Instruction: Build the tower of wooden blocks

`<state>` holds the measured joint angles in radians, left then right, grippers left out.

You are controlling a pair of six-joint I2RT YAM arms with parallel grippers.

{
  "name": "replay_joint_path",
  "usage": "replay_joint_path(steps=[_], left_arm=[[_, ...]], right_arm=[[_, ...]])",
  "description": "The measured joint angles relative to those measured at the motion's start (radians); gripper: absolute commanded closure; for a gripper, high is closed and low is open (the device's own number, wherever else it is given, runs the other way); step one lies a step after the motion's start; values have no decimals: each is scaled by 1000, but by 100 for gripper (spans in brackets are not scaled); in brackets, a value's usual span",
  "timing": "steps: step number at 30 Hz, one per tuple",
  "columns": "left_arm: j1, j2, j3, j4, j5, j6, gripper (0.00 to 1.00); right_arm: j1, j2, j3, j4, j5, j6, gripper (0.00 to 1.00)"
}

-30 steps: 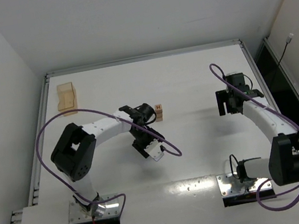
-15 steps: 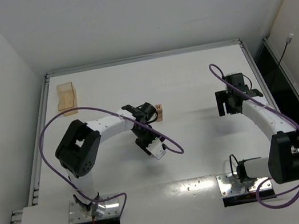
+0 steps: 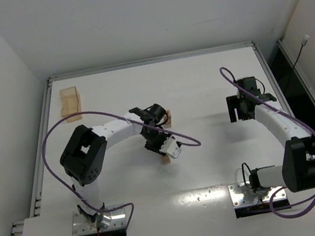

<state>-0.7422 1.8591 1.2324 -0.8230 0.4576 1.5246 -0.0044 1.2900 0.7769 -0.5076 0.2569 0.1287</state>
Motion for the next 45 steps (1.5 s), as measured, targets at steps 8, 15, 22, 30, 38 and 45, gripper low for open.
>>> replay_joint_path(steps=[8, 15, 22, 30, 38, 45], left_arm=[[-56, 4, 220, 53, -64, -759, 100], [-63, 3, 408, 32, -76, -1351, 100], [-27, 14, 539, -8, -131, -1701, 100], [7, 39, 593, -21, -381, -1844, 100], [7, 113, 626, -41, -532, -1879, 100], [7, 155, 661, -53, -578, -1877, 100]], right_arm=[[0, 0, 2, -3, -27, 8, 26], [0, -6, 3, -11, -53, 11, 26], [0, -14, 4, -18, -83, 22, 26], [-7, -14, 4, -18, -105, 30, 26], [-26, -14, 4, -18, -118, 33, 26], [-37, -14, 4, -18, -131, 33, 26]])
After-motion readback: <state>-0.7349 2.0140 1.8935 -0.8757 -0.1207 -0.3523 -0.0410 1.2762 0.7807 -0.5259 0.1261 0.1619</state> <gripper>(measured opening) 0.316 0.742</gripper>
